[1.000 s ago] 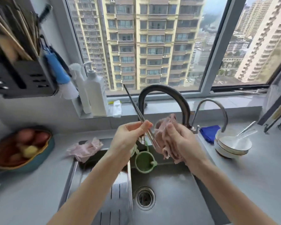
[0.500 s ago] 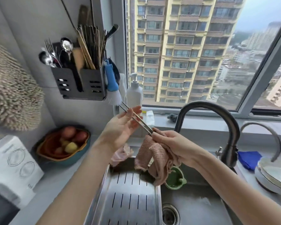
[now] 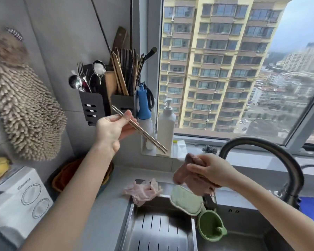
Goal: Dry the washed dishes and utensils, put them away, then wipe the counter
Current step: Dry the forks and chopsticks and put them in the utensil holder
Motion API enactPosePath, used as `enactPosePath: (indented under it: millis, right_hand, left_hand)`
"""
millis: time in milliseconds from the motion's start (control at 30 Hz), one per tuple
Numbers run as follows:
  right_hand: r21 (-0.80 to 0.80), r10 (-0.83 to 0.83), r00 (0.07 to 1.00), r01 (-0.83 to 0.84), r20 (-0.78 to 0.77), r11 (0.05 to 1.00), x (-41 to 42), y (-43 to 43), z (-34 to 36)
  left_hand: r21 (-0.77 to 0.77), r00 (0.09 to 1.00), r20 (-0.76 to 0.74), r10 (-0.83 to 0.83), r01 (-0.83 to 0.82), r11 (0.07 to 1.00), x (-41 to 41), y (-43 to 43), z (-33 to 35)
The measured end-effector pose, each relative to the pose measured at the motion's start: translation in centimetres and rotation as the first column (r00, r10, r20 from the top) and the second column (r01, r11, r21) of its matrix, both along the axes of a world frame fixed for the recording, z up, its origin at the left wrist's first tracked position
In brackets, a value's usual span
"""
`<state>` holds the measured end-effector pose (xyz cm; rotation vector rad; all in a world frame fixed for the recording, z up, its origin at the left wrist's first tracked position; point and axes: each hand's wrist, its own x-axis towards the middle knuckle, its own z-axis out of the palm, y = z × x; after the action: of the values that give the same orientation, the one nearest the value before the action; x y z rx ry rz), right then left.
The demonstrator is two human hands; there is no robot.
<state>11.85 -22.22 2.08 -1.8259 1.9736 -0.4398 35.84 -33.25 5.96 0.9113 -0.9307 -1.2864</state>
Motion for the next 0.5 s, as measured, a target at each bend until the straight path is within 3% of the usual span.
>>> enactPosePath:
  millis: [67,167,300,500]
  right_hand:
    - [-0.119,-0.051,0.967,0.022,-0.248,0.993,0.4,-1.2,1.5]
    - [-0.228,-0.026,0.968,-0.033,-0.251,0.973,2.0,-3.1,4.8]
    - [-0.313,0.021,0.946,-0.128,-0.325,0.941,3.1,-4.9,8.2]
    - [-0.432,0.041,0.996,-0.07,-0.075,0.899,4.1,-6.4,10.8]
  left_hand:
    - [-0.057,0.996,0.063,0.063,-0.059,0.997,0.5,-1.1,1.5]
    - [-0.204,0.969,0.16,0.186,-0.152,0.967,0.7,-2.2,4.2]
    - [-0.41,0.919,0.167,0.356,-0.263,0.873,2.1,-3.7,8.5]
    - [-0.446,0.854,0.147,0.499,-0.393,0.804,3.4,-7.5,10.9]
